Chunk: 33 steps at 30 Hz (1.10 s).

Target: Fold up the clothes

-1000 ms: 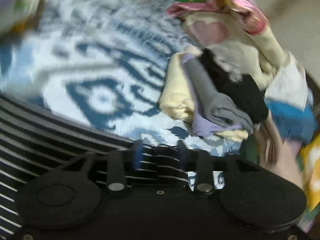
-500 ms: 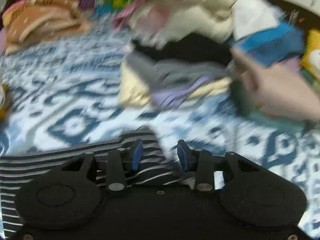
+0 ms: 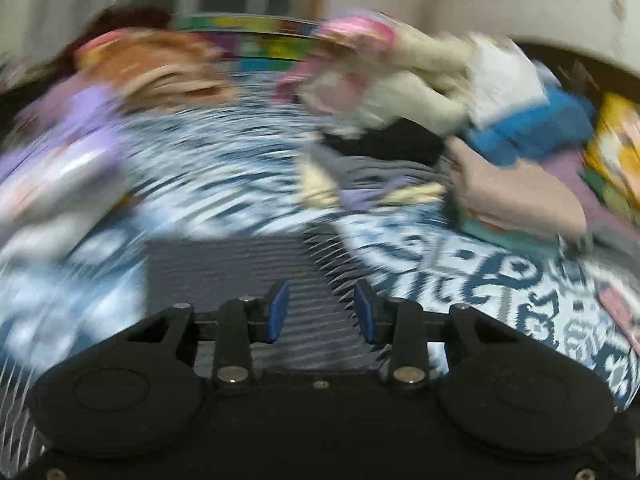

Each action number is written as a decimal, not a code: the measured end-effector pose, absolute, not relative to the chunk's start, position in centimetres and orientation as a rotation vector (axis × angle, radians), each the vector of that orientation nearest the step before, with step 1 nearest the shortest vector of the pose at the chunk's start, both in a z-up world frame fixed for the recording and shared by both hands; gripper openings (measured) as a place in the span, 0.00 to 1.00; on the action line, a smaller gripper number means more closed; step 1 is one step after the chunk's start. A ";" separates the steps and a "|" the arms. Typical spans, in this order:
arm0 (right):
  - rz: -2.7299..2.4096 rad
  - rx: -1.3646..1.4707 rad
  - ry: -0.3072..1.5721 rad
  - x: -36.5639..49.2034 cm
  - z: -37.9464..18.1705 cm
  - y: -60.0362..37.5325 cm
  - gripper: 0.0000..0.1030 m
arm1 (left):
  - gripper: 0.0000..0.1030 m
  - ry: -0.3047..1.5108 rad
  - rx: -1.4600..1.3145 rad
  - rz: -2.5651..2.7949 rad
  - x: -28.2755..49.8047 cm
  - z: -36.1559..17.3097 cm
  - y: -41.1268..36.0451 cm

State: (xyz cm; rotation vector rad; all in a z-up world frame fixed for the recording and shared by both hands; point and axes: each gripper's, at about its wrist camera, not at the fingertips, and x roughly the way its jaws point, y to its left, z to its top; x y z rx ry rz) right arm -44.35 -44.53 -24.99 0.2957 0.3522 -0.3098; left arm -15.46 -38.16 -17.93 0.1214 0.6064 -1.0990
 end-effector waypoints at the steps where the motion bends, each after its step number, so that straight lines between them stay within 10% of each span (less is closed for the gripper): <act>1: -0.347 0.323 0.332 -45.1 -25.0 -45.2 0.60 | 0.40 0.631 0.063 -1.047 -14.8 -18.2 -35.7; 11: -0.418 0.373 0.330 -44.6 -27.1 -45.5 0.60 | 0.43 0.884 -0.443 -0.768 -7.1 -23.0 -25.2; 26: -0.291 0.175 0.380 -40.7 -26.7 -41.2 0.60 | 0.45 0.860 -0.122 -0.981 -1.9 -23.7 -30.5; 29: -0.294 0.177 0.377 -40.2 -26.7 -41.6 0.60 | 0.06 0.813 -0.013 -1.009 -2.5 -23.9 -31.4; 33: -0.289 0.177 0.389 -39.3 -27.0 -41.8 0.60 | 0.02 0.632 -0.050 -1.053 -4.1 -22.1 -30.2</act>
